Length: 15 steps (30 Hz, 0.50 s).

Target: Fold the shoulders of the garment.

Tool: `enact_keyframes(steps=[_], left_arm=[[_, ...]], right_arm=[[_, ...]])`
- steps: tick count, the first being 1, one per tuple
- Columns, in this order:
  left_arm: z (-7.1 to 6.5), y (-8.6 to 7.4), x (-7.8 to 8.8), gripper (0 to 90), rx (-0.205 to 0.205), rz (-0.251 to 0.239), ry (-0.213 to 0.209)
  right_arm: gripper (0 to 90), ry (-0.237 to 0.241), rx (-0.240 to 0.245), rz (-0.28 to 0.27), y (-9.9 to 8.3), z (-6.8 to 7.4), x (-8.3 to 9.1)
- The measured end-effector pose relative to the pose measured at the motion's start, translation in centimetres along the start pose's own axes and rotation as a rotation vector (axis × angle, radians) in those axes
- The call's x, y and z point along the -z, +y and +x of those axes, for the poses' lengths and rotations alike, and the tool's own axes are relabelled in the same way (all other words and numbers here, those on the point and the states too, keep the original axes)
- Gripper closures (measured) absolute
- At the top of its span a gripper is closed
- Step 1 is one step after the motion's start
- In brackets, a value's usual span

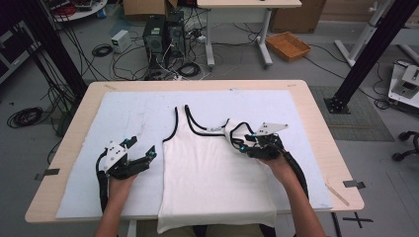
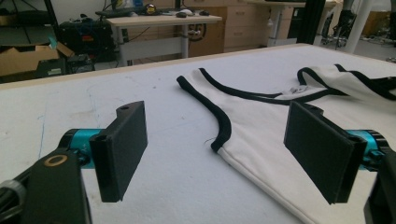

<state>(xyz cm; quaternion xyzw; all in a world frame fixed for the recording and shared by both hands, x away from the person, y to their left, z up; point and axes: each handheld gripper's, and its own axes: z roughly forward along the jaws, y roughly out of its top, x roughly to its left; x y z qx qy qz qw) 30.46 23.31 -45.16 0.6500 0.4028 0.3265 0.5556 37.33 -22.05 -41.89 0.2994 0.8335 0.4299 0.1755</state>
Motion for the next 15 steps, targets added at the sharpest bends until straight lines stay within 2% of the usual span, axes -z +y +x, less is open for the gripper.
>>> enact_keyframes(steps=[3,5,6,7,8,10,11,12,13,15], left_arm=[[0.0,0.0,-0.1,21.6,0.000,0.006,0.000],[0.0,0.0,-0.1,21.6,0.001,0.006,0.001],[0.0,0.0,-0.1,21.6,0.001,0.006,0.001],[0.0,0.0,-0.1,21.6,-0.001,0.004,0.001],[0.0,0.0,-0.1,21.6,-0.001,0.004,0.000],[0.0,0.0,-0.1,21.6,-0.003,0.003,-0.002],[0.0,0.0,-0.1,21.6,-0.003,0.003,-0.002],[0.0,0.0,-0.1,21.6,-0.002,0.003,-0.002],[0.0,0.0,-0.1,21.6,0.000,0.006,-0.003],[0.1,0.0,-0.1,21.6,0.002,0.004,-0.003]], right_arm=[[56.4,-0.025,0.056,-0.021,1.2,0.8,0.0],[56.9,-0.030,0.126,-0.001,2.1,1.7,-0.8],[56.9,-0.030,0.126,-0.001,2.1,1.7,-0.8],[57.6,-0.039,0.155,0.024,2.4,2.3,-1.4],[58.3,-0.075,0.235,0.078,3.1,3.1,-3.5],[62.0,-0.129,0.267,0.120,3.4,3.2,-4.7],[62.0,-0.129,0.267,0.120,3.4,3.2,-4.7],[65.1,-0.198,0.295,0.163,3.5,3.2,-5.4],[76.5,-0.248,0.304,0.197,3.6,2.7,-6.2],[85.8,-0.248,0.303,0.192,3.5,2.2,-6.2]])
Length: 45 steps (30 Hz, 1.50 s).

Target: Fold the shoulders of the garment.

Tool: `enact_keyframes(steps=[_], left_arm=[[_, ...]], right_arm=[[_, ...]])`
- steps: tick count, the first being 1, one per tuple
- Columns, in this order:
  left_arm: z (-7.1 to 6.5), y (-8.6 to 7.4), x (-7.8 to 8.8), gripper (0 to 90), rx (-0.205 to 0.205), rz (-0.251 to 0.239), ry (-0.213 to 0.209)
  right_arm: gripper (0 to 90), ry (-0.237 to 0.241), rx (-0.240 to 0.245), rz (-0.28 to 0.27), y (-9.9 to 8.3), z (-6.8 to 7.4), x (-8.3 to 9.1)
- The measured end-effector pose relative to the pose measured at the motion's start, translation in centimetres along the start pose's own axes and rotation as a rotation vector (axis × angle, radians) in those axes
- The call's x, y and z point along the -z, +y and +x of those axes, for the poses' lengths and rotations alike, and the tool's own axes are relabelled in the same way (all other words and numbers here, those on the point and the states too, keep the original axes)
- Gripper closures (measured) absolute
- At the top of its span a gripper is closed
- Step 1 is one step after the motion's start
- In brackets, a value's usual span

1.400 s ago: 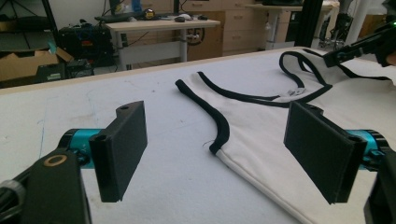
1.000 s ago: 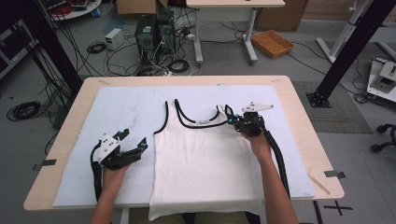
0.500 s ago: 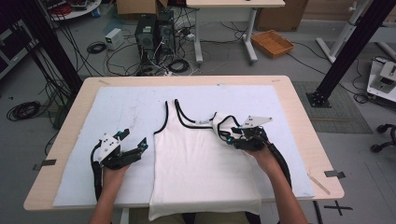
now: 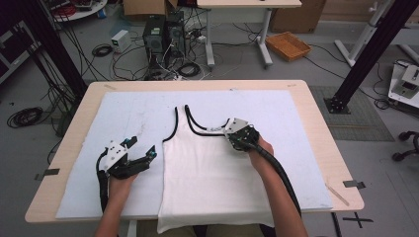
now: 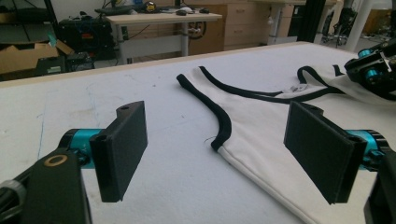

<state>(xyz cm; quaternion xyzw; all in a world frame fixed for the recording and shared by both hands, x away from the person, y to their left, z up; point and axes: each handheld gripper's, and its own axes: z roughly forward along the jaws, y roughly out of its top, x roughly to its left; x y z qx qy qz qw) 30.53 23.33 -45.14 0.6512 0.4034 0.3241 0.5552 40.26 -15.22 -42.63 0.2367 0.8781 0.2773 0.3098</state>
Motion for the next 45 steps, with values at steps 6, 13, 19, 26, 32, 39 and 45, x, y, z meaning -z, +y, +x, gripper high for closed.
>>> enact_keyframes(steps=[6,13,19,26,32,39,45], left_arm=[[0.0,0.0,0.0,21.6,-0.003,0.001,-0.001],[0.0,0.0,0.0,21.6,-0.001,0.003,0.004],[0.0,0.0,0.0,21.6,-0.001,0.002,0.004],[-0.1,0.0,0.0,21.7,-0.002,0.001,0.005],[-0.1,0.0,0.0,21.7,-0.003,0.002,0.009],[-0.1,0.0,-0.1,21.7,-0.009,0.005,0.008],[-0.1,0.1,-0.2,22.5,-0.004,0.023,0.009]], right_arm=[[87.2,0.055,-0.167,-0.124,-1.5,-2.3,2.5],[87.1,0.146,-0.267,-0.293,-4.7,-3.4,6.4],[87.1,0.302,-0.239,-0.373,-7.0,-2.4,8.5],[87.1,0.392,-0.173,-0.323,-8.8,-1.3,9.7],[82.7,0.585,-0.138,-0.278,-9.7,-0.6,10.0],[64.5,0.400,-0.236,-0.277,-9.6,-1.0,9.9],[65.3,0.375,-0.166,-0.243,-8.0,1.3,8.2]])
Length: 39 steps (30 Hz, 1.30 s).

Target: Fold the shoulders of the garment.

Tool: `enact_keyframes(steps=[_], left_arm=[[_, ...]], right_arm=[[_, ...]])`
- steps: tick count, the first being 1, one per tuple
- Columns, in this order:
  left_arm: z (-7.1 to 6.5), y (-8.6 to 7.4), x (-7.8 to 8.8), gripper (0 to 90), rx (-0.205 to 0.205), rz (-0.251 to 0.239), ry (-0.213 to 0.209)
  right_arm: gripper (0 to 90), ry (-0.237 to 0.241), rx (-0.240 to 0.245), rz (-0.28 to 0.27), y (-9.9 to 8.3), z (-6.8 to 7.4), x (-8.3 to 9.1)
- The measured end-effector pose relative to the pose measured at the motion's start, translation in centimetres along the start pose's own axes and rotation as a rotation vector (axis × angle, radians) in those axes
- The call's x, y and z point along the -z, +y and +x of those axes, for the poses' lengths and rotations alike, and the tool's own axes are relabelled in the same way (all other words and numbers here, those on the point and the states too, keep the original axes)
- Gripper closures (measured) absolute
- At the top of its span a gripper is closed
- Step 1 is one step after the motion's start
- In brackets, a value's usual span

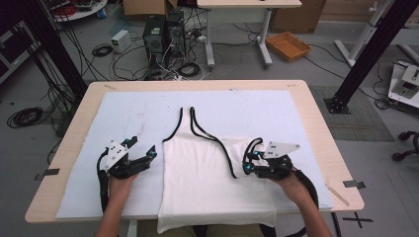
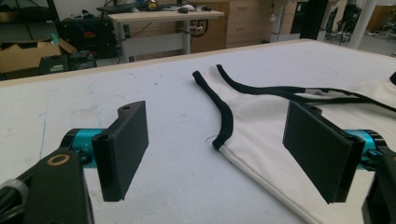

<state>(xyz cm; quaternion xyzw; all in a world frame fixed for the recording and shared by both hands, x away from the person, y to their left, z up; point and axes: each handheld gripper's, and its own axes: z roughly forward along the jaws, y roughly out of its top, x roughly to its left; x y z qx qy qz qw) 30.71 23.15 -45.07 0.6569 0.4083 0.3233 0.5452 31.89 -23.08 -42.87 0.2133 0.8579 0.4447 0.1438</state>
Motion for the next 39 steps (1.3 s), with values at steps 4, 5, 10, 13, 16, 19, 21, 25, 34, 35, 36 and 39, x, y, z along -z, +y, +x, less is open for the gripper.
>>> enact_keyframes(steps=[4,5,10,13,16,19,21,25,34,35,36,39], left_arm=[[0.2,0.3,-0.4,22.5,0.033,0.026,-0.027],[0.1,0.5,-0.5,22.5,0.039,0.024,-0.031],[-0.2,1.8,-1.8,22.2,0.021,0.042,-0.069],[-0.4,2.6,-3.2,22.2,0.030,0.063,-0.084],[-0.4,3.2,-4.6,22.2,0.046,0.094,-0.088],[-0.6,4.3,-7.6,22.2,0.059,0.170,-0.094],[-0.8,4.7,-9.3,22.2,0.060,0.216,-0.093],[-1.1,4.7,-12.6,22.2,0.049,0.346,-0.051],[-1.4,3.5,-16.9,37.1,0.038,0.464,0.017],[-1.5,3.4,-17.2,40.5,0.036,0.478,0.010],[-1.6,3.4,-17.4,43.0,0.021,0.494,0.015],[-1.9,3.5,-17.4,54.1,0.001,0.496,-0.014]], right_arm=[[72.2,0.046,0.035,0.118,-0.1,0.7,-1.9],[73.1,0.047,0.058,0.154,-0.4,0.7,-2.2],[73.1,0.054,0.055,0.148,-0.7,0.5,-1.9],[57.9,0.028,-0.002,0.079,-0.5,-0.1,-0.9],[54.5,0.015,-0.022,0.058,-0.5,-0.3,-0.6],[46.0,-0.029,-0.067,0.017,-0.6,-0.9,0.2],[41.1,-0.050,-0.079,0.012,-0.8,-1.0,0.5],[39.9,-0.062,-0.120,0.005,-1.2,-1.2,1.1],[39.9,-0.083,-0.163,-0.001,-2.3,-1.6,2.2],[39.9,-0.083,-0.163,-0.001,-2.4,-1.6,2.3],[40.0,-0.084,-0.165,0.001,-2.5,-1.6,2.3],[40.3,-0.082,-0.172,0.001,-2.6,-1.6,2.4]])
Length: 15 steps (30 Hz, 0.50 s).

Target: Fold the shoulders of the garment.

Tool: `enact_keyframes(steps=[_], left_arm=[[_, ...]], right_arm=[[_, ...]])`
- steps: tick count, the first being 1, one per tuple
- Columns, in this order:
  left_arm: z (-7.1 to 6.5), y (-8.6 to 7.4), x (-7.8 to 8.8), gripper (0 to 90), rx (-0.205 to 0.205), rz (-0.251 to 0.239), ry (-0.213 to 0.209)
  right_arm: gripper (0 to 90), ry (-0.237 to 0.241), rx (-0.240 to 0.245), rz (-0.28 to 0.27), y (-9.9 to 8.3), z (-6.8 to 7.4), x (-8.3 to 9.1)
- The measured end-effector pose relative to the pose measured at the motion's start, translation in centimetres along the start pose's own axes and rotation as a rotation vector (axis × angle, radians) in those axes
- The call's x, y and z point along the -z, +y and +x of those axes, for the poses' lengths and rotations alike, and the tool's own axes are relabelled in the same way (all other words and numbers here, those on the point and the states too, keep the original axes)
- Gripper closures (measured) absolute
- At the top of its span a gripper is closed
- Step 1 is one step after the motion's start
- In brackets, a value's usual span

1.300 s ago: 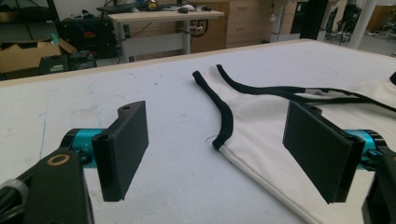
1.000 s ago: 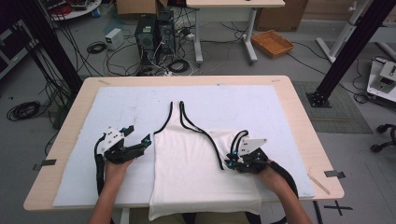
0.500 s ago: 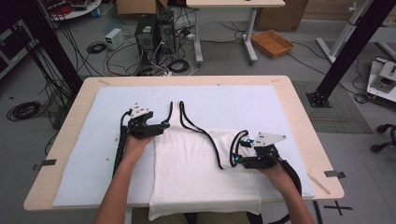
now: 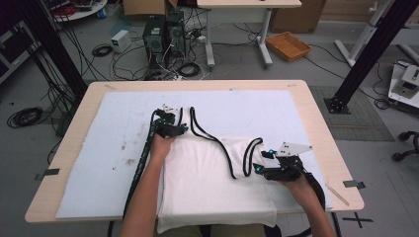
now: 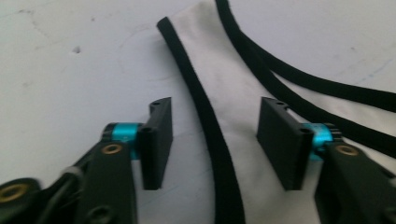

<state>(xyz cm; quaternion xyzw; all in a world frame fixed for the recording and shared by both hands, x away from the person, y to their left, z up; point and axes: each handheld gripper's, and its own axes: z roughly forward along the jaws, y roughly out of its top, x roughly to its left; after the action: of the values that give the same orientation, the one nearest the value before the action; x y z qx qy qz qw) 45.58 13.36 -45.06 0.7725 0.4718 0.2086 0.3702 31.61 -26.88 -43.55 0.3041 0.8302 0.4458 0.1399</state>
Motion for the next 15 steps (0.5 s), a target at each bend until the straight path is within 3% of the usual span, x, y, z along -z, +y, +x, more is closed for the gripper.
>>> enact_keyframes(steps=[3,4,7,10,13,15], left_arm=[[0.0,0.0,0.3,80.4,0.000,0.002,-0.030],[0.2,-0.1,0.3,82.7,0.013,0.005,-0.044],[0.5,-0.3,0.6,84.5,0.059,-0.019,-0.095],[0.5,-0.7,1.3,84.7,0.070,-0.086,-0.122],[0.5,-1.4,2.4,84.7,0.071,-0.160,-0.159],[0.4,-2.0,3.4,84.6,0.062,-0.239,-0.213]], right_arm=[[41.6,-0.003,-0.001,-0.007,0.1,0.1,0.2],[42.0,-0.003,0.001,-0.009,0.1,0.1,0.2],[42.4,-0.004,0.002,-0.018,0.2,0.1,0.4],[42.7,-0.006,0.001,-0.030,0.2,0.0,0.5],[42.8,-0.005,-0.002,-0.039,0.2,-0.1,0.6],[42.8,-0.004,-0.008,-0.040,0.2,-0.1,0.7]])
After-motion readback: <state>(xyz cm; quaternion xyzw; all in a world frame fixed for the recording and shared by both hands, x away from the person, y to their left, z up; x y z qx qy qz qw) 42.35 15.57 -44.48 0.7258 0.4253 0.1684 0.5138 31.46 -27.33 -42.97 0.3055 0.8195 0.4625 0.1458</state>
